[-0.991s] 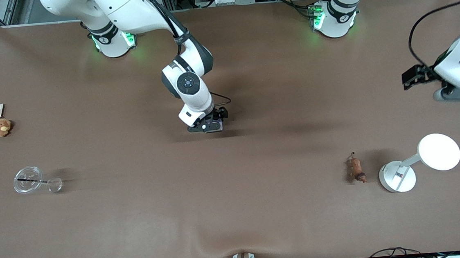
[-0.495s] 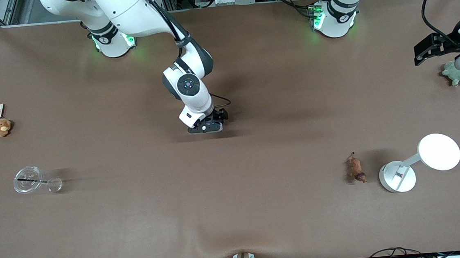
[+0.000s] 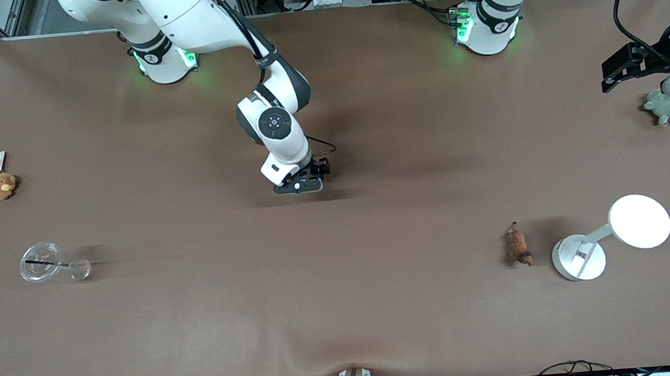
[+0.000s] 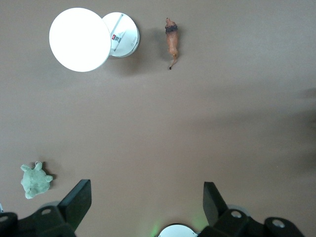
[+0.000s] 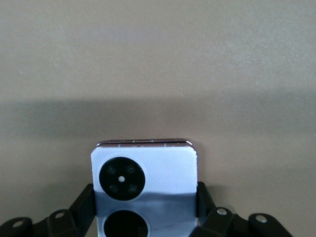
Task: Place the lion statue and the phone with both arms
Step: 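Lift the white phone with the right gripper toward the glass cup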
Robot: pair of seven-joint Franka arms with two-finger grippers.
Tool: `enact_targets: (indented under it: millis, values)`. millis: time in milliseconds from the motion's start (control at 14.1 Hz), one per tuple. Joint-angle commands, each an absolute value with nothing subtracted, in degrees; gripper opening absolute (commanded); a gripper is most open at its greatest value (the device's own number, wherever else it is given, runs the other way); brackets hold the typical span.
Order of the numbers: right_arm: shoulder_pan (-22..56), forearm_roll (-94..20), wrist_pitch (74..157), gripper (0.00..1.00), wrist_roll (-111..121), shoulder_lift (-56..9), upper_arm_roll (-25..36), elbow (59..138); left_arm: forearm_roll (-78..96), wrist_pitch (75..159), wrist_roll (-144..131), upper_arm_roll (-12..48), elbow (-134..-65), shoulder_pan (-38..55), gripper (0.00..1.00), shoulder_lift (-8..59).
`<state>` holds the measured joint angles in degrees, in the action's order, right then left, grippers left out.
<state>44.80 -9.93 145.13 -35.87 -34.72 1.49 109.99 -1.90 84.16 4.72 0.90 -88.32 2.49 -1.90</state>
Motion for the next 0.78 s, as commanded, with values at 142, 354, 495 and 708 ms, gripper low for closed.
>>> enact_targets:
  millis: [142, 354, 495, 708]
  values:
    - [40.1, -9.6, 134.6, 0.00, -36.6, -29.2, 1.5, 108.5, -0.8, 84.2, 6.2, 1.0, -86.9, 1.8, 1.00, -2.3]
    - [34.7, -9.5, 131.7, 0.00, -35.7, -26.8, 1.6, 108.6, -0.7, 84.2, 6.2, 1.0, -86.8, 1.8, 1.00, -2.3]
    - [31.0, -9.3, 130.5, 0.00, -35.0, -25.1, 1.6, 109.2, -0.7, 84.3, 6.3, 1.1, -86.8, 1.8, 1.00, -2.3]
    - [23.4, -9.3, 127.0, 0.00, -26.6, -23.8, 1.5, 109.2, -0.9, 84.6, 7.3, 1.1, -86.9, 1.8, 1.00, -2.5]
